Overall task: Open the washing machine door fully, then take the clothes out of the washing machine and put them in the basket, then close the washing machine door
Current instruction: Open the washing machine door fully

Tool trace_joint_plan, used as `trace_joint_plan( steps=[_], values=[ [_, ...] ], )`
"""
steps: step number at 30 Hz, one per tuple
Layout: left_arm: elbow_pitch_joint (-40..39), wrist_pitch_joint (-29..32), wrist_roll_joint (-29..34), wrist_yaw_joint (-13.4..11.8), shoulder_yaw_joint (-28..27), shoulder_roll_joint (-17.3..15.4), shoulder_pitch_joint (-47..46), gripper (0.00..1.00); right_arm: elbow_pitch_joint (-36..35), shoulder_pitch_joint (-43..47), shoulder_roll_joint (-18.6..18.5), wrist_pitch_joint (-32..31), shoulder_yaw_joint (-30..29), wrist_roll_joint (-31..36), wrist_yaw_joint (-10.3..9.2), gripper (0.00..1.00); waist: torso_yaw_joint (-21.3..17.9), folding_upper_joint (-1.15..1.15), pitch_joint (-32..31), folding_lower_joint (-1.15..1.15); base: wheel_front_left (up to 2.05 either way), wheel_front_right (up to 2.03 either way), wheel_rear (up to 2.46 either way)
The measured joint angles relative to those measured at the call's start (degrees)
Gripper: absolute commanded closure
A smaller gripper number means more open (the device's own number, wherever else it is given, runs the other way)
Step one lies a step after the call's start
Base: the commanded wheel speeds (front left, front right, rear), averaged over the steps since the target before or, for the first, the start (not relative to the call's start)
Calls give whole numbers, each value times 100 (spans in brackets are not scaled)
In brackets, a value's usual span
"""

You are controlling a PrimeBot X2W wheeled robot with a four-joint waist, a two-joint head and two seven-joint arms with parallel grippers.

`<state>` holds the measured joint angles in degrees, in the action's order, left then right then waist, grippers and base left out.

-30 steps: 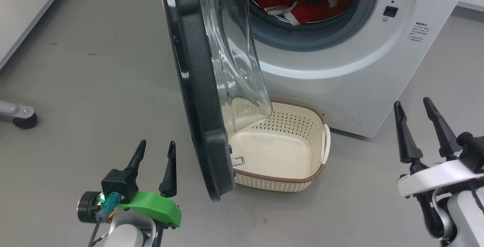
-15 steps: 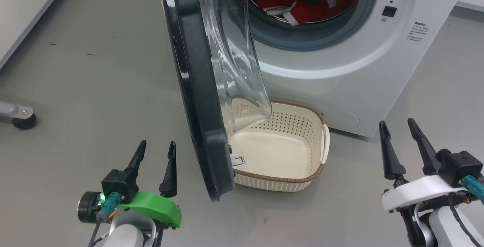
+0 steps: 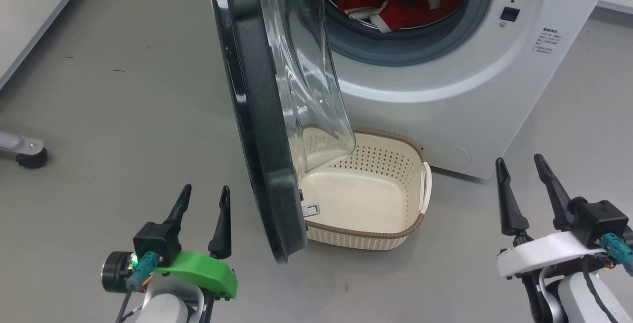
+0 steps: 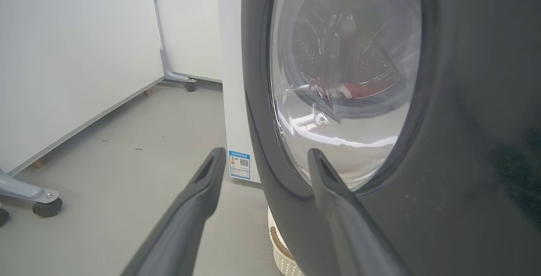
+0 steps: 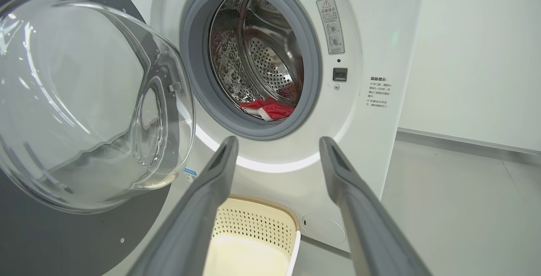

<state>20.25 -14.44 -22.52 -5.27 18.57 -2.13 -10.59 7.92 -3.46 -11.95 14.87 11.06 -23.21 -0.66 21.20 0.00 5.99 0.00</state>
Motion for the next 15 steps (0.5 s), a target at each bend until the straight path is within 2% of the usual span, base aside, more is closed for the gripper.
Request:
trace_joint_plan(
  steps=[15],
  values=[
    [19, 0, -9, 0, -3, 0, 1, 0, 25, 82, 171, 0, -156, 270, 86, 0, 12, 0, 12, 0, 0, 0, 0]
  ],
)
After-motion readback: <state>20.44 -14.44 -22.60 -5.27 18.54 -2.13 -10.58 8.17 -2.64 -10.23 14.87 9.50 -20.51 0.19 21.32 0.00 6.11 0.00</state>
